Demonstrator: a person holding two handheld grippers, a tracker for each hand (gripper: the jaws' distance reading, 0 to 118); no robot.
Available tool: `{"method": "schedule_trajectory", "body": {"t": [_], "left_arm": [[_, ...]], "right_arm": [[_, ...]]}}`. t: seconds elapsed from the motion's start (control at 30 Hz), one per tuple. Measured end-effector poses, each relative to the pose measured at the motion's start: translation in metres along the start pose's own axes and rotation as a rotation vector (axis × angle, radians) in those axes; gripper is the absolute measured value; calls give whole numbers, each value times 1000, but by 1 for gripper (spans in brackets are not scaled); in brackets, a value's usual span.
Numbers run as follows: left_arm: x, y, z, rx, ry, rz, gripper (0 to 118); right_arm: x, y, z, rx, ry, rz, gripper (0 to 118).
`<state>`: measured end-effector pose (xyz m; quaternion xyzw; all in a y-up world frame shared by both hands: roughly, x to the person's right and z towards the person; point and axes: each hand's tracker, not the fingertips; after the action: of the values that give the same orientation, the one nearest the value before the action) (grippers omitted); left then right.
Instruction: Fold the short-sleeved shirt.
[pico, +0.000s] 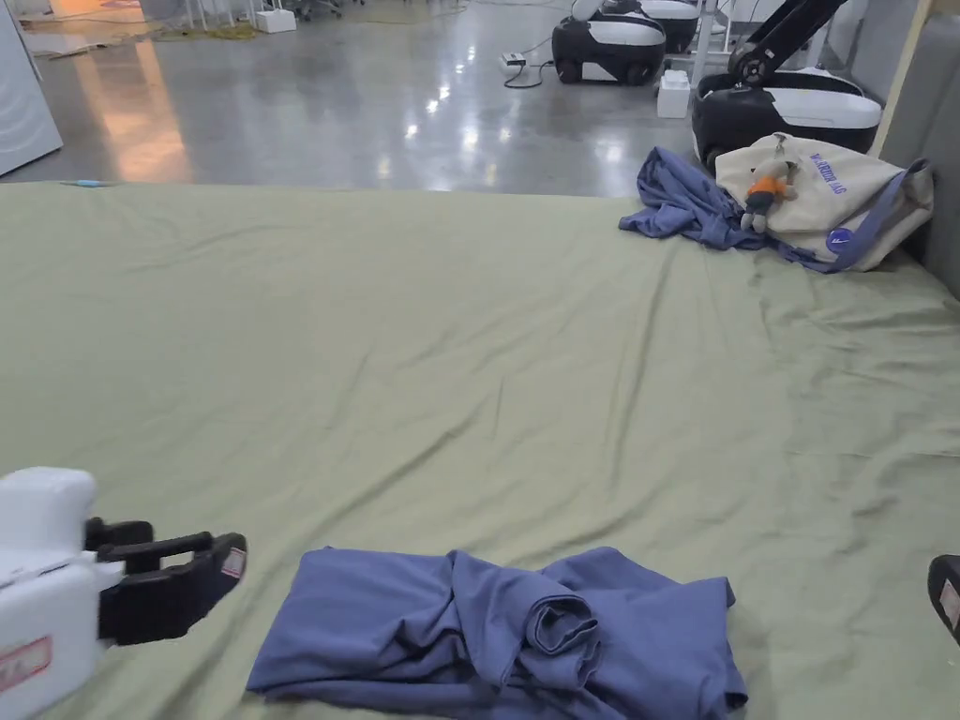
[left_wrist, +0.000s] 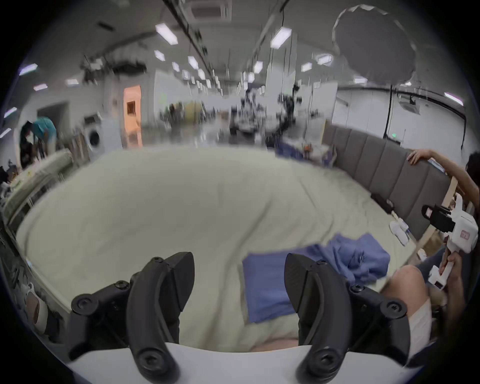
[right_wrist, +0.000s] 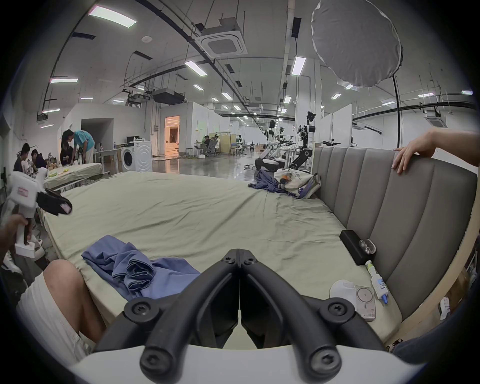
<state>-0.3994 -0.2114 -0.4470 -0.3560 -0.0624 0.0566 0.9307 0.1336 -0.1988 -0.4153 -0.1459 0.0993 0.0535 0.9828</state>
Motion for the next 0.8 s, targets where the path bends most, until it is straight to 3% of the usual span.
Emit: {"method": "schedule_trajectory", "body": {"t": [0.1, 0.17, 0.3, 0.4, 0.5, 0.63, 0.7, 0.8], "left_arm": [[-16, 9, -56, -238, -150, 162, 82], [-15, 14, -83, -329, -125, 186, 82], [-3, 24, -111, -371, -110, 168, 82], [1, 22, -130, -416, -210, 217, 82], [3, 21, -146, -494, -108, 201, 82], [13, 26, -134, -476, -93, 185, 78], [21, 24, -132, -500, -72, 152, 68], [34, 20, -127, -513, -73, 123, 31]], "right_arm": [[-1, 0, -1, -7, 7, 6, 3], [-2, -1, -2, -11, 11, 8, 3], [-4, -2, -5, -26, 16, 18, 3], [-3, -4, -7, -39, 18, 21, 3], [-1, -7, -9, -51, 19, 17, 3], [0, -9, -10, -63, 15, 21, 3], [1, -11, -10, -71, 13, 29, 3], [3, -13, -11, -78, 12, 14, 3]]}}
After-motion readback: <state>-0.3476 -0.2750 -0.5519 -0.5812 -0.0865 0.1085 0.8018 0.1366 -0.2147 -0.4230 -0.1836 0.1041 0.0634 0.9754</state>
